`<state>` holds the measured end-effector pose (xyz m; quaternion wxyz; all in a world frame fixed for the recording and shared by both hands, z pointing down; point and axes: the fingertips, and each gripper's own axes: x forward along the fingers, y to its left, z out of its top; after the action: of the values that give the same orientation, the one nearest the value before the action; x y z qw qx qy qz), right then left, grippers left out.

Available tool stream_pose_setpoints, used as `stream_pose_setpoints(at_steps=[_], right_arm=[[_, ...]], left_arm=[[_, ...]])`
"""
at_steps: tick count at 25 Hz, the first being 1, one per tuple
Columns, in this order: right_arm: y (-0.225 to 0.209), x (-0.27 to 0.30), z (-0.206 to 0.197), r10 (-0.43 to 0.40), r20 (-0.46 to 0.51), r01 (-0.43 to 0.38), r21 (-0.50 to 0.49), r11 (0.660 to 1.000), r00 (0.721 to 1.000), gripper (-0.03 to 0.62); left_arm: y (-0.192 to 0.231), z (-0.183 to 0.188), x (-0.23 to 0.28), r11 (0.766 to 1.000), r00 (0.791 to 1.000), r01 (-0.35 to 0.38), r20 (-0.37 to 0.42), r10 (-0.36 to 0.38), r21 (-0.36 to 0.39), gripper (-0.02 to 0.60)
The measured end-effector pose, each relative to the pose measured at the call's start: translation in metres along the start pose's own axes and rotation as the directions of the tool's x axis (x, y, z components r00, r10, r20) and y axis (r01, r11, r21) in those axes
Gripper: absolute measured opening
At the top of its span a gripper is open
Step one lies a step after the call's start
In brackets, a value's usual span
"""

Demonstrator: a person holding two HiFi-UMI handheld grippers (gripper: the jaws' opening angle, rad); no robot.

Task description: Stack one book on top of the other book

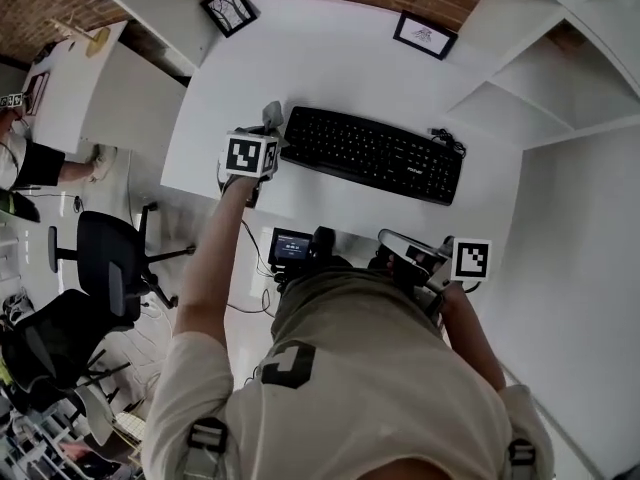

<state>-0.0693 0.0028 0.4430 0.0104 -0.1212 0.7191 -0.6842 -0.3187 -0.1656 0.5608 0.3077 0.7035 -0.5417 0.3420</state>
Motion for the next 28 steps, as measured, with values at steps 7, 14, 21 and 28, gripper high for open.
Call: stream_pose_setpoints(at_steps=[7, 14, 21, 28], right_arm=[[-0.002, 0.015, -0.012, -0.068, 0.108, 0.065, 0.033, 0.997, 0.992, 0.006], [-0.005, 0.014, -0.02, -0.113, 0.178, 0.107, 0.041, 0.993, 0.978, 0.006], [-0.011, -0.001, -0.005, -0.099, 0.173, 0.096, 0.025, 0.995, 0.98, 0.006], [-0.019, -0.032, 0.011, -0.068, 0.13, 0.065, 0.027, 0.998, 0.989, 0.006]], left_arm=[[0.007, 0.012, 0.045, 0.986, 0.995, 0.078, -0.078, -0.067, 0.149, 0.034], [-0.005, 0.014, 0.072, 0.975, 0.99, 0.121, -0.095, -0.105, 0.184, 0.034], [-0.009, 0.015, 0.077, 0.975, 0.995, 0.038, -0.098, -0.017, 0.221, 0.034], [-0.013, 0.021, 0.079, 0.947, 0.984, -0.073, -0.13, 0.118, 0.311, 0.034]])
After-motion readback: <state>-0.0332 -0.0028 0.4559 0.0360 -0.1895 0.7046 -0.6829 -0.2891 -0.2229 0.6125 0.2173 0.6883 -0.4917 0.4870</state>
